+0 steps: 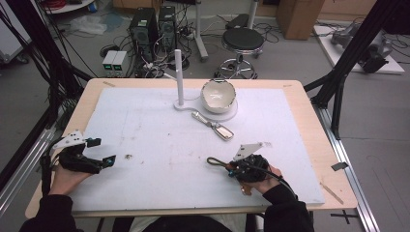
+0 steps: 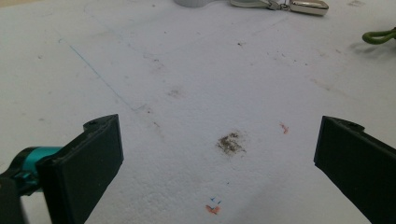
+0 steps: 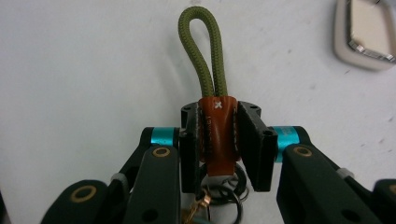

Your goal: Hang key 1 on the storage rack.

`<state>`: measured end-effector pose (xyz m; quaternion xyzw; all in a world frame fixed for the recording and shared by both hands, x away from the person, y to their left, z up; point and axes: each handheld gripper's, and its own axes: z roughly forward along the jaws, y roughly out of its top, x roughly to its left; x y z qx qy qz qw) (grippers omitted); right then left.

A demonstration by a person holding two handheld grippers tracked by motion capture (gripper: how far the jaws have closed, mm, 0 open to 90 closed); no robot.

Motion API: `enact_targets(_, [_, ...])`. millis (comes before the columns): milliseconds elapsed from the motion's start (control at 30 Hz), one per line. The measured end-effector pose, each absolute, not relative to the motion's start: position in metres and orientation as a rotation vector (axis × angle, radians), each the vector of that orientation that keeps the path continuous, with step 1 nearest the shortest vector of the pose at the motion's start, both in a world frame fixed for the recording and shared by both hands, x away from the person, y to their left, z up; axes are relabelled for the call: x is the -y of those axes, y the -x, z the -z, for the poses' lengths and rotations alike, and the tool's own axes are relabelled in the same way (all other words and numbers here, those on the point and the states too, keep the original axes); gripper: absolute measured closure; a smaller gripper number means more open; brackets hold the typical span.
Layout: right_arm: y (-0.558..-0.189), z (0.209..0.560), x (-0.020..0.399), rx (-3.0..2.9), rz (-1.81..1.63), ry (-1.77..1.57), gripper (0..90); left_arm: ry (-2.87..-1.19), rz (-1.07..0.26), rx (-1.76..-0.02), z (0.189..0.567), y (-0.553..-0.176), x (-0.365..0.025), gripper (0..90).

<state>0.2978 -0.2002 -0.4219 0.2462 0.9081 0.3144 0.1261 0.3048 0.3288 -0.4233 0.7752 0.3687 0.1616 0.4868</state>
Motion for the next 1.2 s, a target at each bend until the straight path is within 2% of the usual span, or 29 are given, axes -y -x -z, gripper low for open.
enact_targets(467, [-0.310, 0.384, 0.201, -2.571, -0.970, -0.701, 70.9, -1.898, -0.391, -0.901, 0.424, -0.305, -0.328, 1.7])
enact_targets(1200, [-0.355, 0.322, 0.201, -2.495, -1.002, -0.695, 70.9, -1.890, -0.387, -0.895, 0.424, -0.304, -0.329, 1.7])
